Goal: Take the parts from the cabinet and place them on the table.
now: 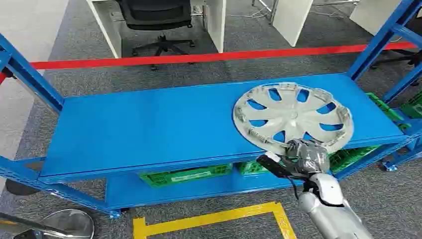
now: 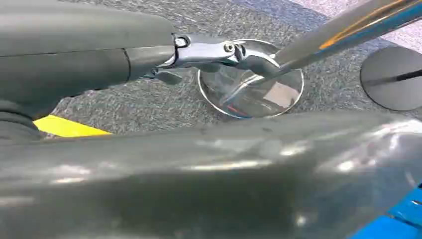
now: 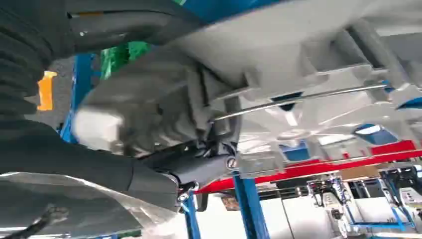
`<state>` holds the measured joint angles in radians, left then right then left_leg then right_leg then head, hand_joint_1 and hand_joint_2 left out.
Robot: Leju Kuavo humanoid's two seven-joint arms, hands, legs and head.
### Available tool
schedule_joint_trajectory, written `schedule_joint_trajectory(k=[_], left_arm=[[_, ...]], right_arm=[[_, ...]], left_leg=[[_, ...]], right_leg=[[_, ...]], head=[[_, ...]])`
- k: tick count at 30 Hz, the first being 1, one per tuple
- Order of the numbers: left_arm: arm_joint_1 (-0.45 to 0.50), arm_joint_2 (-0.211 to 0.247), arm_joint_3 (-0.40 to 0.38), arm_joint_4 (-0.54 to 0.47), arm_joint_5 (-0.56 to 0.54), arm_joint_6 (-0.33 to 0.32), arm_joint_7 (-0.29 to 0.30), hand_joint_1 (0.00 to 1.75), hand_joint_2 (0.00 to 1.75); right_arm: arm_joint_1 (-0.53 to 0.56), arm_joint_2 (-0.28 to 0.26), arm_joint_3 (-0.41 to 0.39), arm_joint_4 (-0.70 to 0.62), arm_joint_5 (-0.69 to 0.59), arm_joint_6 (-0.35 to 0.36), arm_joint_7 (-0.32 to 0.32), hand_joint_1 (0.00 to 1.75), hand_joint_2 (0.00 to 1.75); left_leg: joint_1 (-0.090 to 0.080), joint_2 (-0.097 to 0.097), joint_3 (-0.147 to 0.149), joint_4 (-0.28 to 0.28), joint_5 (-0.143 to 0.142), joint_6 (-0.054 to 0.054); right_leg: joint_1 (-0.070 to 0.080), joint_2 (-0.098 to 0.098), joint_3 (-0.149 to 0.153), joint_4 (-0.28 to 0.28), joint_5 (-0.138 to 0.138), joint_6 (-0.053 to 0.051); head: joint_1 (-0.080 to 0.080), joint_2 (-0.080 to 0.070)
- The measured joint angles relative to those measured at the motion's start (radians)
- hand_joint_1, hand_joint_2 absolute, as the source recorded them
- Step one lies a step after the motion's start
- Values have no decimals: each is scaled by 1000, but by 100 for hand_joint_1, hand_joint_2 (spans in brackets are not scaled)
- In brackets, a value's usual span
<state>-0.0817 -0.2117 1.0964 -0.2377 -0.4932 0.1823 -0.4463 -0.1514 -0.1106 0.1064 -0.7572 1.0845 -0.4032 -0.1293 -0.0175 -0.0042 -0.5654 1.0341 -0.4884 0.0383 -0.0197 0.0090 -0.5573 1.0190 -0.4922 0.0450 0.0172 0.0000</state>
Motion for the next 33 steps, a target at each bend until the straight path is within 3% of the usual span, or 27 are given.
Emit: schedule_joint_trajectory(k=[21, 23, 24, 28, 33], left_arm=[[-2, 0, 5, 0, 0, 0, 0, 0, 0], [-2, -1, 7, 0, 4, -33, -23, 0, 0], [1, -9, 15, 0, 26, -102, -118, 0, 0], [2, -13, 20, 0, 32, -118, -144, 0, 0], [3, -14, 23, 0, 33, -121, -145, 0, 0]], right_arm=[[1, 0, 17, -1, -13, 3, -15, 175, 175], [41, -1, 38, -105, -104, -59, -109, 175, 175], [151, -1, 79, -375, -52, -186, -129, 175, 175], [206, -1, 108, -545, -3, -214, -107, 175, 175], [230, -7, 124, -620, 3, -217, -106, 175, 175]], left_leg=[[0, 0, 0, 0, 0, 0], [0, 0, -1, 0, 0, 0], [0, -4, -4, 0, 0, 0], [1, -3, -5, 0, -1, 0], [0, -4, -5, 0, -1, 0]], right_leg=[[0, -1, 0, 0, 0, 0], [0, -2, 0, 0, 0, 0], [0, -7, -2, 0, -1, 0], [1, -4, -3, 0, -2, -1], [0, -5, -3, 0, -2, 0]], head=[[0, 0], [0, 0], [0, 0], [0, 0], [0, 0]])
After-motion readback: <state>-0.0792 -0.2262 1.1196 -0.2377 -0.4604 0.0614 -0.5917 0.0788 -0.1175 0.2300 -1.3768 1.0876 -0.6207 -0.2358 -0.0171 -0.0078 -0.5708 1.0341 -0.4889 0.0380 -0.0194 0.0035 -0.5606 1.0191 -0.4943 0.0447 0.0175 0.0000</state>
